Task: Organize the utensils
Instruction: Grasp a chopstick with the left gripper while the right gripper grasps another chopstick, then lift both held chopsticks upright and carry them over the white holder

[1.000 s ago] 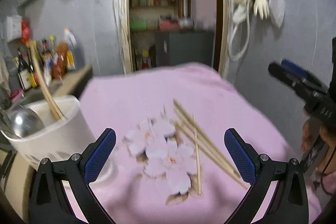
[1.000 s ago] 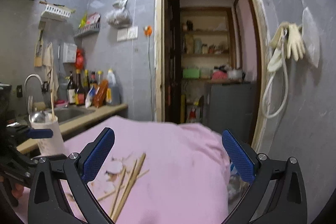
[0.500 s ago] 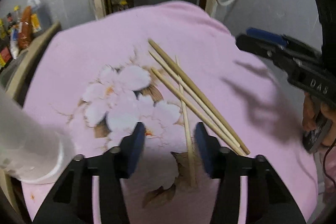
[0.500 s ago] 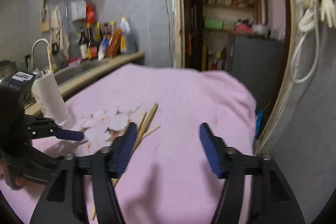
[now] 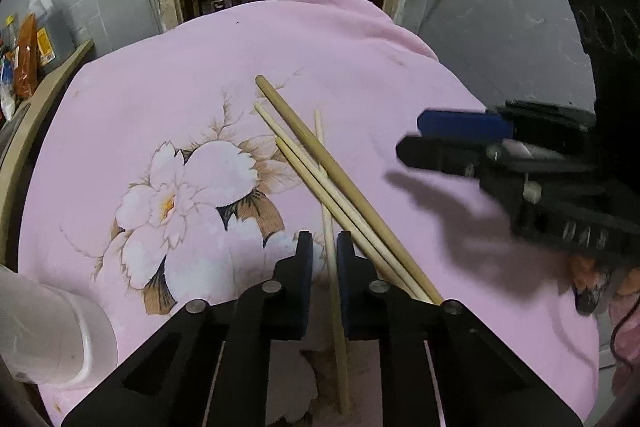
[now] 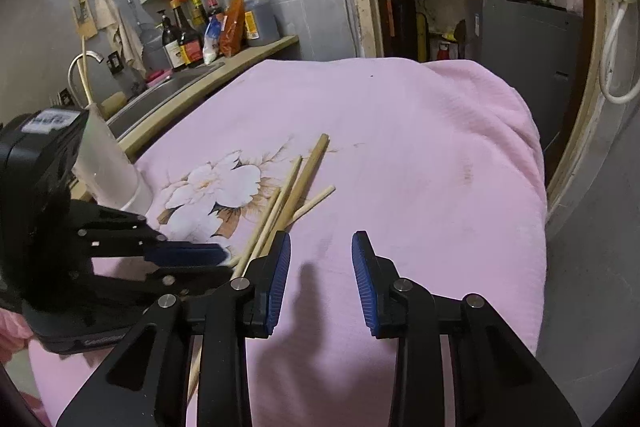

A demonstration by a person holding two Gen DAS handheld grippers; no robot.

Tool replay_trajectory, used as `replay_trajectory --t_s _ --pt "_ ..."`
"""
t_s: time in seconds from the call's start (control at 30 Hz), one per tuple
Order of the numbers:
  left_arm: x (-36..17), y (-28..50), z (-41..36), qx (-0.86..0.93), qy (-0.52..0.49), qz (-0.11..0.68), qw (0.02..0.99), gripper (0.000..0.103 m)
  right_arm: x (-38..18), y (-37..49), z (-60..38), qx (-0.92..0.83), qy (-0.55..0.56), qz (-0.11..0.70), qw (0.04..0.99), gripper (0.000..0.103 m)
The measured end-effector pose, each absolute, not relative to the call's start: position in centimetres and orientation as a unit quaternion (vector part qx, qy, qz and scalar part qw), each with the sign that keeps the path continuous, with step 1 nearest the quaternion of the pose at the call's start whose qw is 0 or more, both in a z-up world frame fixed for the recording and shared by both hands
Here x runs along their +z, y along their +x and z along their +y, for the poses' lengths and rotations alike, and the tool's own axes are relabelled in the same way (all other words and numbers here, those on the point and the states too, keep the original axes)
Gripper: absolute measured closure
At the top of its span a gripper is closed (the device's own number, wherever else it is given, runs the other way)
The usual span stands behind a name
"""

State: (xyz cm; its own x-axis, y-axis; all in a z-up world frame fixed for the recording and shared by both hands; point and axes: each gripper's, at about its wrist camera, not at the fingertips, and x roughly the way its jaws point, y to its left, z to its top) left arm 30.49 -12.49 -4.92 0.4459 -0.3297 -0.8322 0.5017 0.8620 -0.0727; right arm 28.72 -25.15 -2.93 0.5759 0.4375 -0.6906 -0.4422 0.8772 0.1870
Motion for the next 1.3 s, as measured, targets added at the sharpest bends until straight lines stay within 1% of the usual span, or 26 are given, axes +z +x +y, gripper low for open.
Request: replay_trajectory --t_s 0.1,0.23,0.4,0.53,0.57,0.7,0.9,0.97,1.07,1.2,1.3 --pt "-4.7 30.5 -12.4 -0.231 0.091 0.468 0.848 0.100 -3.3 29.0 -24.1 0.254 -0.018 0.401 0.880 0.074" --pt "-4.4 30.1 -11.6 -0.214 0.090 0.470 0.851 0.100 -4.1 29.6 -23.0 0.266 -0.022 0.421 0.867 0.078" --pt "-3.7 29.0 -9.2 -0.195 0.082 0.472 0.856 0.100 -4.5 30.3 -21.7 0.277 -0.018 0.434 0.857 0.080" --pt "-3.6 27.9 -7.2 -0.178 0.070 0.477 0.858 0.100 -4.9 31.1 -20.3 0.256 -0.048 0.446 0.857 0.082" --pt "-3.6 27.5 -6.5 -0.175 0.064 0.481 0.857 0.100 -4.8 31.2 -19.9 0.245 -0.060 0.446 0.859 0.085" --pt "-3.4 26.9 -5.6 -0.177 0.056 0.496 0.848 0.100 -5.0 32.2 -18.9 0.211 -0.090 0.453 0.861 0.086" --pt "-3.3 28.2 -6.4 -0.180 0.068 0.529 0.826 0.100 -5.0 33.7 -18.7 0.197 -0.073 0.474 0.855 0.083" --pt "-3.4 28.2 -6.3 -0.184 0.070 0.528 0.826 0.100 -4.9 33.8 -19.1 0.188 -0.059 0.478 0.856 0.092" --pt "-3.2 27.7 -5.9 -0.182 0.057 0.522 0.832 0.100 -4.8 33.5 -20.1 0.180 -0.014 0.485 0.855 0.097" --pt "-2.3 25.9 -5.6 -0.175 0.071 0.490 0.851 0.101 -4.5 31.6 -21.7 0.188 0.040 0.471 0.861 0.098" --pt "-0.7 24.9 -5.7 -0.170 0.083 0.459 0.868 0.101 -3.9 29.5 -22.5 0.192 0.065 0.440 0.875 0.098"
